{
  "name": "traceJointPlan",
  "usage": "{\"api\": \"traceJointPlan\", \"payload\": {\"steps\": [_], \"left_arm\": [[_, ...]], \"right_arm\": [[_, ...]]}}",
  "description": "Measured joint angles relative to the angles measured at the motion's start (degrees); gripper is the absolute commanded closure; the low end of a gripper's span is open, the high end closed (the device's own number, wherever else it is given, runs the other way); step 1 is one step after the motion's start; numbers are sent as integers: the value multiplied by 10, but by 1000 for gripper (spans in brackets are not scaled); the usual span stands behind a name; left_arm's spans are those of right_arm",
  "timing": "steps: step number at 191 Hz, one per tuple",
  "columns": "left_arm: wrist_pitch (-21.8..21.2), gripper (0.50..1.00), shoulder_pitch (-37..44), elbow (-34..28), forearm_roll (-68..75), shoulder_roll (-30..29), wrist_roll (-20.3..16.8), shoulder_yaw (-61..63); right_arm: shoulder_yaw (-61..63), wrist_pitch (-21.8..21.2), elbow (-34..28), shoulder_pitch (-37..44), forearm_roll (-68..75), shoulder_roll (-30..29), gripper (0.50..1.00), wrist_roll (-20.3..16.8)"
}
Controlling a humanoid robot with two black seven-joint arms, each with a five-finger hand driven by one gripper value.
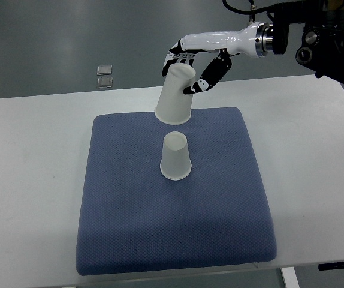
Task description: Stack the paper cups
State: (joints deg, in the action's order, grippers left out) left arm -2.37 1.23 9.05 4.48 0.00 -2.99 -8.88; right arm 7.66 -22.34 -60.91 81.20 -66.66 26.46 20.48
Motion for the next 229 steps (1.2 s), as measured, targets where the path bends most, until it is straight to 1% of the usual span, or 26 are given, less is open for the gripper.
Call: {"api": "traceJointPlan", "payload": {"steps": [34, 48, 152, 229], "left_arm": [[0, 500, 0, 0, 0, 0, 0, 0], [0, 500, 0, 0, 0, 0, 0, 0], [0, 500, 0, 0, 0, 0, 0, 0], [0, 500, 0, 0, 0, 0, 0, 0]], "right_arm": [[5, -4, -44, 2, -3, 6, 1000, 0], [5, -4, -52, 2, -6, 7, 1000, -1], [-3, 19, -72, -7, -83, -2, 1000, -1], [-6, 27, -72, -29, -93, -4, 1000, -1]]}}
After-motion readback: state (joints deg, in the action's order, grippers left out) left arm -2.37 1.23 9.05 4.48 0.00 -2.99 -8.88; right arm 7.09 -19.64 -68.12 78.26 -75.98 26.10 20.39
